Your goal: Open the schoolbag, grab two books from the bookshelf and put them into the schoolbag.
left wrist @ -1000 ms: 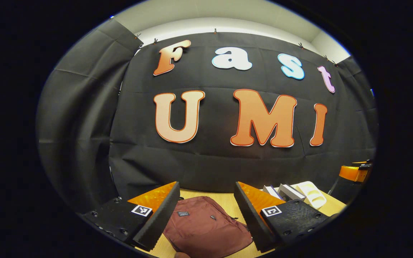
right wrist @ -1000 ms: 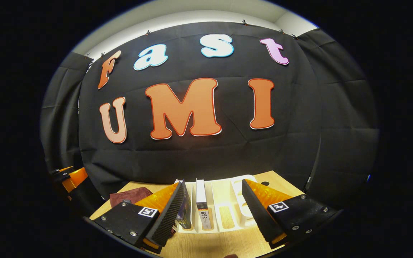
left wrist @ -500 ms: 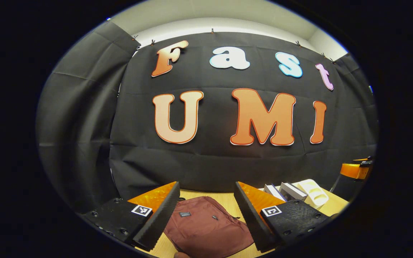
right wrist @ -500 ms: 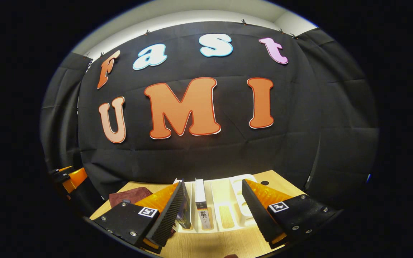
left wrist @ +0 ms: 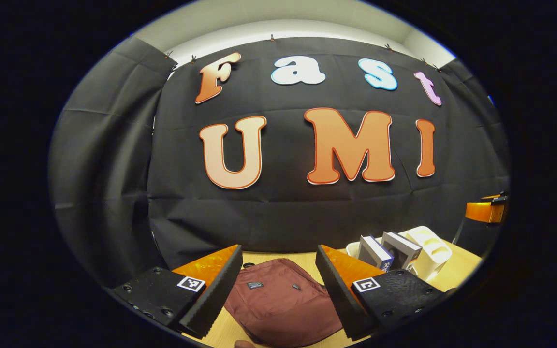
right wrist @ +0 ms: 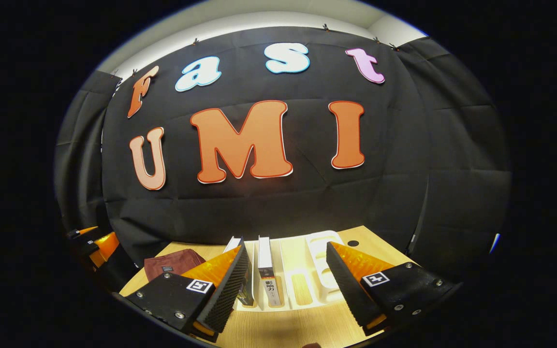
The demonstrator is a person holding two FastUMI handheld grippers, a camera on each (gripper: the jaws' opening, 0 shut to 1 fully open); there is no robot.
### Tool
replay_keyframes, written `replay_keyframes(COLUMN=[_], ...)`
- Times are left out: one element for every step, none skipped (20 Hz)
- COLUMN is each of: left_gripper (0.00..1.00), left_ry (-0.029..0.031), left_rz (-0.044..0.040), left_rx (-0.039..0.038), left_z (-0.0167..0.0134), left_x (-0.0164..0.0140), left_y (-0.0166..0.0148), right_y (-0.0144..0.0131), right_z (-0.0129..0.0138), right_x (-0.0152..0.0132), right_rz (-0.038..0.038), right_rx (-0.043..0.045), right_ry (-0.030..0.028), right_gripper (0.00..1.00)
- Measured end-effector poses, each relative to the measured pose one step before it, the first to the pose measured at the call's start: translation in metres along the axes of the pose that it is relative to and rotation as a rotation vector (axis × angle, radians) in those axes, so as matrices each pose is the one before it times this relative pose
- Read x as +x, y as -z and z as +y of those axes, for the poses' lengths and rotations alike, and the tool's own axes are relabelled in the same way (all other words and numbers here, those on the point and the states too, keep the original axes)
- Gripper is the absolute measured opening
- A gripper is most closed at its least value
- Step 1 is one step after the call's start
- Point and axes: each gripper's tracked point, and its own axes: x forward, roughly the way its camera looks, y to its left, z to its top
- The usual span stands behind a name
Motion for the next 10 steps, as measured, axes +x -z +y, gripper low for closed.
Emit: replay_keyframes(left_gripper=[0.95, 0.95, 0.95, 0.95, 0.97, 1.00, 0.95, 0.95, 0.96, 0.95], left_ry=[0.00308, 0.00517, 0.00437, 0.00700, 0.00535, 0.00711, 0.00501, 0.00681, 0.01439, 0.01547], left_rz=[0.00853, 0.01147, 0.01251, 0.01404, 0.00792, 0.01446, 0.01394, 0.01324, 0.02042, 0.02317], left_rx=[0.01911, 0.02051, 0.02539, 0.03043, 0.02739, 0.03073, 0.03063, 0.02703, 0.02430, 0.02258], left_z=[-0.00242, -0.00340, -0.00264, -0.00263, -0.00331, -0.00446, -0.00364, -0.00458, -0.00725, -0.00842], left_x=[0.00067, 0.00082, -0.00179, -0.00043, -0.00006, -0.00046, -0.00048, -0.00076, -0.00060, 0.00021], left_y=[0.00632, 0.00599, 0.00792, 0.00717, 0.00804, 0.00824, 0.00892, 0.00622, 0.01233, 0.01155], right_y=[0.00225, 0.00185, 0.00292, 0.00176, 0.00247, 0.00180, 0.00342, 0.00230, 0.00346, 0.00302], right_z=[-0.00087, -0.00079, -0.00220, -0.00167, -0.00128, -0.00274, -0.00221, -0.00187, -0.00333, -0.00220], right_x=[-0.00080, -0.00096, 0.00034, 0.00000, -0.00051, -0.00054, 0.00081, -0.00094, -0.00035, -0.00025], right_rz=[0.00387, 0.00518, 0.00515, 0.00590, 0.00715, 0.00709, 0.00774, 0.00692, 0.00833, 0.00961], right_rx=[-0.00130, -0.00078, -0.00125, -0.00109, -0.00031, 0.00066, 0.00116, 0.00001, -0.00150, -0.00217], right_ry=[0.00237, 0.00260, 0.00310, 0.00401, 0.00459, 0.00470, 0.00449, 0.00486, 0.00649, 0.00620], right_gripper=[0.96, 0.96, 0.97, 0.97, 0.96, 0.97, 0.96, 0.96, 0.96, 0.96])
